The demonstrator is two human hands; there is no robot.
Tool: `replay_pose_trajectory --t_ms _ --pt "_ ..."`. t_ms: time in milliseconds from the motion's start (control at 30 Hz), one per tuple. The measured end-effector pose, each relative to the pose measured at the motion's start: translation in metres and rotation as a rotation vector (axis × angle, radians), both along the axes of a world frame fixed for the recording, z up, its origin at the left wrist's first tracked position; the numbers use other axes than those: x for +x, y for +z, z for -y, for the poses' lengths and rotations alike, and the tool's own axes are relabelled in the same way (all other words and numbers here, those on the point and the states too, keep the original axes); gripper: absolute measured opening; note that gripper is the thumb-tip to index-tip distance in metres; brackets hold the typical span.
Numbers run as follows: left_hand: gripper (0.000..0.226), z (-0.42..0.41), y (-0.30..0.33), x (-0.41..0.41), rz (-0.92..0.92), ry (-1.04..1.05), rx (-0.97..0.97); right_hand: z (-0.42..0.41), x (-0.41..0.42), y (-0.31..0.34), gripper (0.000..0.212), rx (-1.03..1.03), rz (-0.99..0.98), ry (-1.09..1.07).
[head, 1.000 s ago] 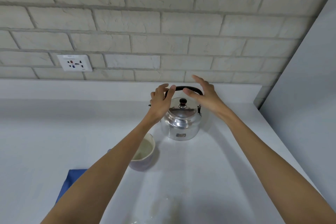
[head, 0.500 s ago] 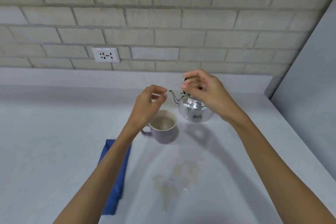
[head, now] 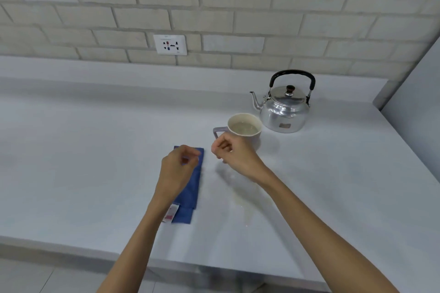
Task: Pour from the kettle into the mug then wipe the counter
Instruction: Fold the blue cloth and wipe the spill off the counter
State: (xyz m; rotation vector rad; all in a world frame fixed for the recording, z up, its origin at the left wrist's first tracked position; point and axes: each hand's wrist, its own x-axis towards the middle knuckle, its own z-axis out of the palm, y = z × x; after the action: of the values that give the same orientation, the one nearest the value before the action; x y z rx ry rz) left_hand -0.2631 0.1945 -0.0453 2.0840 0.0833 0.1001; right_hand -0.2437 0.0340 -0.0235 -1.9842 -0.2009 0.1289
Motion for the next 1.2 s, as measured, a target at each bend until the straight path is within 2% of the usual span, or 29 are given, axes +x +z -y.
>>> replay_pose_trajectory --t_ms 100,200,300,367,433,500,600,633,700,767,900,967,1100,1200 --pt "0.016 -0.012 -0.017 -0.007 -0.102 0.069 0.122 -0.015 0.011 -0.023 0.006 -0.053 -0.027 -0.005" --pt "0.032 -0.021 -0.029 -0.016 -0.227 0.171 0.295 -0.03 0.024 -0.042 0.015 -0.125 -0.064 -0.029" --pt "0.061 -0.026 -0.034 -0.024 -0.373 0.207 0.391 -0.045 0.038 -0.055 0.037 -0.241 -0.111 -0.049" --pt "0.07 -0.028 -0.037 -0.026 -0.405 0.221 0.389 -0.055 0.045 -0.06 0.051 -0.315 -0.14 -0.071" --pt "0.066 -0.028 -0.039 -0.025 -0.411 0.22 0.355 -0.064 0.05 -0.063 0.057 -0.357 -0.158 -0.095" --pt "0.056 -0.029 -0.04 -0.022 -0.427 0.183 0.314 -0.072 0.052 -0.065 0.052 -0.345 -0.171 -0.117" --pt "0.026 -0.034 -0.04 -0.017 -0.433 0.11 0.21 -0.077 0.054 -0.069 0.02 -0.336 -0.149 -0.156" --pt "0.024 -0.036 -0.04 -0.016 -0.447 0.091 0.177 -0.077 0.054 -0.07 0.014 -0.349 -0.136 -0.158" --pt "0.031 -0.037 -0.038 -0.015 -0.496 0.052 0.123 -0.076 0.052 -0.072 0.017 -0.363 -0.103 -0.149" --pt "0.028 -0.035 -0.035 -0.018 -0.539 0.009 0.097 -0.073 0.047 -0.072 0.019 -0.364 -0.049 -0.152" --pt "0.033 -0.024 -0.026 -0.028 -0.562 -0.102 -0.034 -0.049 0.033 -0.068 0.015 -0.347 0.115 -0.207" --pt "0.026 -0.012 -0.023 -0.036 -0.563 -0.161 -0.125 -0.031 0.025 -0.066 0.012 -0.305 0.162 -0.239" --pt "0.016 0.018 -0.025 -0.048 -0.59 -0.208 -0.357 0.005 0.012 -0.065 0.006 -0.325 0.174 -0.319" --pt "0.022 0.035 -0.033 -0.055 -0.651 -0.224 -0.353 0.02 0.006 -0.076 0.005 -0.408 0.144 -0.327"
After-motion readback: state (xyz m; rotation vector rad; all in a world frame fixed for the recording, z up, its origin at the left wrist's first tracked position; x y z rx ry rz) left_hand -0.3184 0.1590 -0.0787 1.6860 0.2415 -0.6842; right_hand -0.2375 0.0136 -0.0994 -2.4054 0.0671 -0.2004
